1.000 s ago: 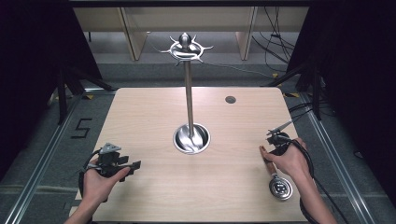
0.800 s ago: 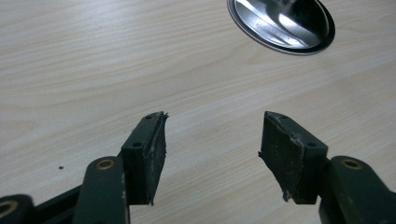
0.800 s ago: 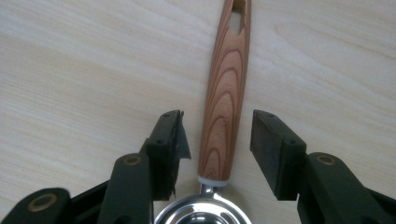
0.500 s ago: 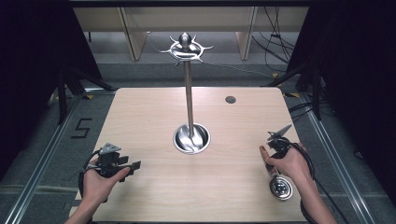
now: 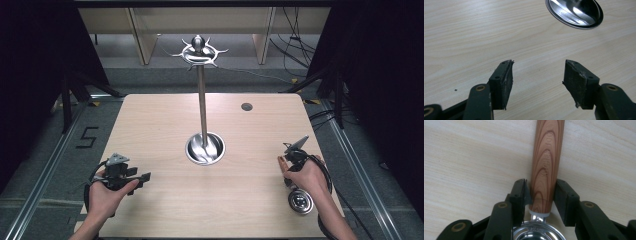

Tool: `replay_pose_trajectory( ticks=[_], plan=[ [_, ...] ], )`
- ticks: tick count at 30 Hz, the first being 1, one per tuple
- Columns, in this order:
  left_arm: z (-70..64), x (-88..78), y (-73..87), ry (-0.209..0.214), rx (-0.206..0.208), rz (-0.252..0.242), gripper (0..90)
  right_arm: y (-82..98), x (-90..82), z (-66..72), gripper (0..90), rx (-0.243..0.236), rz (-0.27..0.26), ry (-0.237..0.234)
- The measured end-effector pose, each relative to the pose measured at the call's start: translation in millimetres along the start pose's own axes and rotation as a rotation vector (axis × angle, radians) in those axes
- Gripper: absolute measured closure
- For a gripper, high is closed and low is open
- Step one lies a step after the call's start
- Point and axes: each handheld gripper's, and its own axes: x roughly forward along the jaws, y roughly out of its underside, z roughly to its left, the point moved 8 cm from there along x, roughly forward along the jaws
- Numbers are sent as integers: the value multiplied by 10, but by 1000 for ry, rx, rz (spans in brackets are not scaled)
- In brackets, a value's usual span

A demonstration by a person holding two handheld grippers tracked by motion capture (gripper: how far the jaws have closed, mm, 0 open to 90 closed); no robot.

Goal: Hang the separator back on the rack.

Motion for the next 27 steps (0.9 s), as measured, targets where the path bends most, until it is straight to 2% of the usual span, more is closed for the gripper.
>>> replay_pose_trajectory(
  ticks=[3,4,6,17,21,27],
  plan=[
    [6,-4,5,-1,11,9,397,-9,27,-6,642,11,-18,13],
    [2,-2,3,-1,9,7,397,2,24,3,646,20,-2,4],
    [0,-4,3,-1,9,6,397,8,22,-18,656,7,14,11],
    [0,-2,4,0,8,5,397,4,29,-28,676,6,19,18],
    [-1,-7,6,2,9,11,397,-6,41,-18,679,14,0,20],
    [-1,-9,3,1,7,8,397,11,28,-43,690,3,19,31]
  ],
)
